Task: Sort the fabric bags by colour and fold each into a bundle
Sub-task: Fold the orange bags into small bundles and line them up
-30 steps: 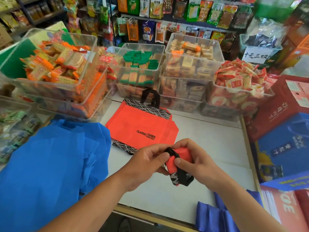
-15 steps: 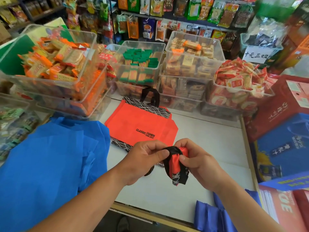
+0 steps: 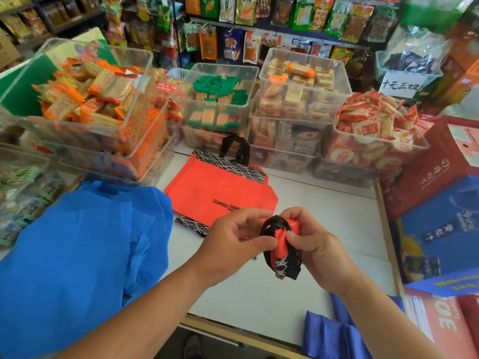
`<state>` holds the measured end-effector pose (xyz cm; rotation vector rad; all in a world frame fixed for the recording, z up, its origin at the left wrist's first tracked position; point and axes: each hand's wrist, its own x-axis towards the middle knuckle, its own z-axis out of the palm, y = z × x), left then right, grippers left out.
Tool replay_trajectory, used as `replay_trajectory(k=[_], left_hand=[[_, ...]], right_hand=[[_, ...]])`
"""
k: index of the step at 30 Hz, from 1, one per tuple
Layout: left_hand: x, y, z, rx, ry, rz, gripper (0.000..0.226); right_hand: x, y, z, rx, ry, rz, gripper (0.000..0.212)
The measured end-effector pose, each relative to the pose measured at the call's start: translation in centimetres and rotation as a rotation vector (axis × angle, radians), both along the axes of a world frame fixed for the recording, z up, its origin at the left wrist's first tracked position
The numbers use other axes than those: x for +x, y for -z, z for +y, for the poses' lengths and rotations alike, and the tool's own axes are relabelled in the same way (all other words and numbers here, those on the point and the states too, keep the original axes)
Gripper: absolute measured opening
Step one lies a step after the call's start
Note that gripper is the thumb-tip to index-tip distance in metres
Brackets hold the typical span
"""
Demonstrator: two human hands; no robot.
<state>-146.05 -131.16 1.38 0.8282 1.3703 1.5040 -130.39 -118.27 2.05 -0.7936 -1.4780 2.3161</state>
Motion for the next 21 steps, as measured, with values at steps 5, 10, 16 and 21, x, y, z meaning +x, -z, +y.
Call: replay_trajectory(k=[5,10,16,21], left_hand=[[0.6,0.2,0.0,0.024,-0.098,0.206,0.021],[0.1,-0.3,-0.1,0.021,-0.025,0.36,0.009],[-0.9,-0.6,-0.8,-0.036,0.137,0.075,0.009],[-1.1,-0.7,-0.5,-0.074,0.147,-0.129,0.003]], right_hand=[[0.3,0.0,0.0,0.018,-0.014,-0.031,0.029],[0.2,0.0,-0.1,0.045,-0.035,-0.043,0.029],[0.7,-0.5,0.0,-0.014,-0.139,0.017,0.037],[0.3,-1.0,-0.4,-0.023,-0.183,0.035,0.038]])
